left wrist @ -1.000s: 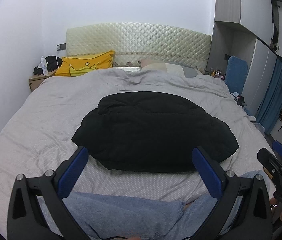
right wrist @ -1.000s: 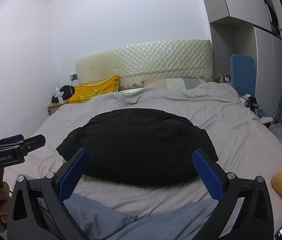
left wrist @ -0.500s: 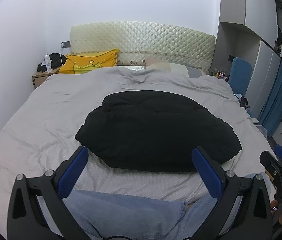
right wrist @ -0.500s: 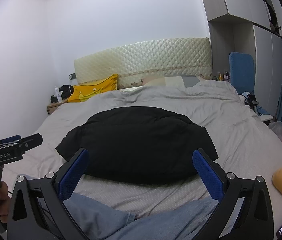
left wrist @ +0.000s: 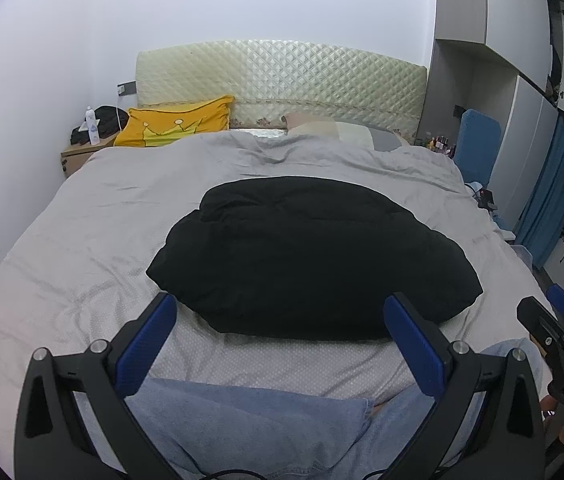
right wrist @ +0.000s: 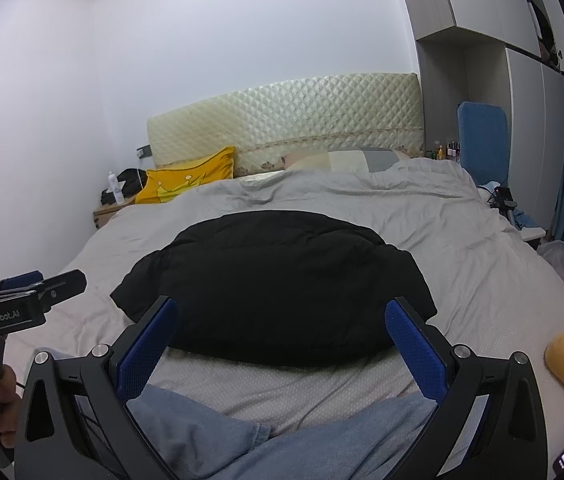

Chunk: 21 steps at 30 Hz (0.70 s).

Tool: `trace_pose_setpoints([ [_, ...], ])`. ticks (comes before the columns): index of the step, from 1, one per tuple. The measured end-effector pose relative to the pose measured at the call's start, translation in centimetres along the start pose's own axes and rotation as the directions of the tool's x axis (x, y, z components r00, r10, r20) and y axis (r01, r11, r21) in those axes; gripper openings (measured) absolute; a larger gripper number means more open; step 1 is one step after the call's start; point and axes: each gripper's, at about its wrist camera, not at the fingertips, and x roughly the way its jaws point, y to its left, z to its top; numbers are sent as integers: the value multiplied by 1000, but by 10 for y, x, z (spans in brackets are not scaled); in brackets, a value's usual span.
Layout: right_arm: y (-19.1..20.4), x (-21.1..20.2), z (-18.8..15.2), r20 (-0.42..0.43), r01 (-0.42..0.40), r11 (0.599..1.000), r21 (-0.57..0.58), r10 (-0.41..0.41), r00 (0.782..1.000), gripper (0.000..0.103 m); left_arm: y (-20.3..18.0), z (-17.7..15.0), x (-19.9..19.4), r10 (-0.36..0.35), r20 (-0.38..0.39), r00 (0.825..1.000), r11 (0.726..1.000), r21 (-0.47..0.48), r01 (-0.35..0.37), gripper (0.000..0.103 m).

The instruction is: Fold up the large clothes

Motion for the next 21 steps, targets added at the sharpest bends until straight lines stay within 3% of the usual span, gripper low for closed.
trace_pose_setpoints([
  [21, -3, -1, 0, -1, 4, 1000, 4, -4, 1000, 103, -2, 0, 0, -13, -6, 1000, 1000, 7, 13, 103],
])
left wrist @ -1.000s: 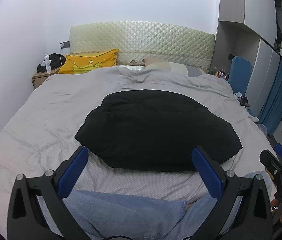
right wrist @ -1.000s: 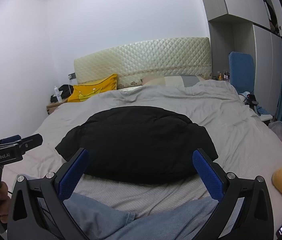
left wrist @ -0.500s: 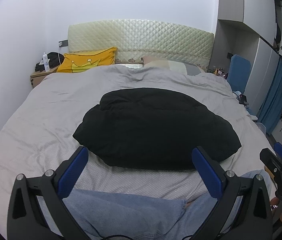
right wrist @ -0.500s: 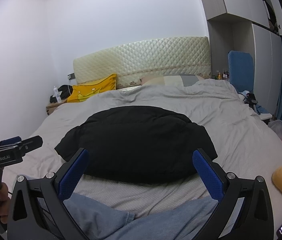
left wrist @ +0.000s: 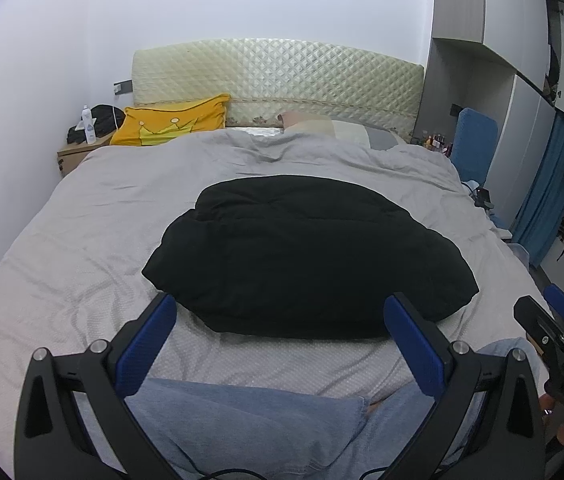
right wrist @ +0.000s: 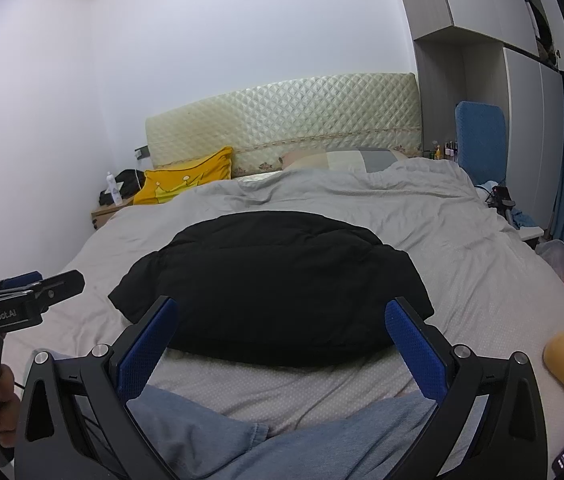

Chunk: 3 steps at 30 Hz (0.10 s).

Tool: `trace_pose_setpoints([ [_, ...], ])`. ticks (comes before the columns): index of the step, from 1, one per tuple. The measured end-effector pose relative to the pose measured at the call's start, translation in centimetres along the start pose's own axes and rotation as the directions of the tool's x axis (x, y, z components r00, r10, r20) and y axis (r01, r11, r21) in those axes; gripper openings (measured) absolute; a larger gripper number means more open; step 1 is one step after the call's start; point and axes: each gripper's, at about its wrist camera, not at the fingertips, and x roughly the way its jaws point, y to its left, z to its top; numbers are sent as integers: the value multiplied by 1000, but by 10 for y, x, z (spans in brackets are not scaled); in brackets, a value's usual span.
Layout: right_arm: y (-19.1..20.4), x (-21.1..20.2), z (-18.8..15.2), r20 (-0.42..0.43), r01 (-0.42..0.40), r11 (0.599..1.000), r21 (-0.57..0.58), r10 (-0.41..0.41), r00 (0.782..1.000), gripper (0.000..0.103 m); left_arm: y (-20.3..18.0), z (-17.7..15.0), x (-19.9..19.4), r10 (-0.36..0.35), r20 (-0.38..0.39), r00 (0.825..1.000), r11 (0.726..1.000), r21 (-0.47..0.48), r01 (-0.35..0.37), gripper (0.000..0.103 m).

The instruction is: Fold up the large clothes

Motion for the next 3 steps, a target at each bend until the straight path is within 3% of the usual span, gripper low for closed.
trace_pose_setpoints([
  [3, 0, 0, 0, -1, -1, 1000, 0, 1, 1000, 103, -1, 0, 0, 0, 0, 1000, 1000, 4, 0, 103],
])
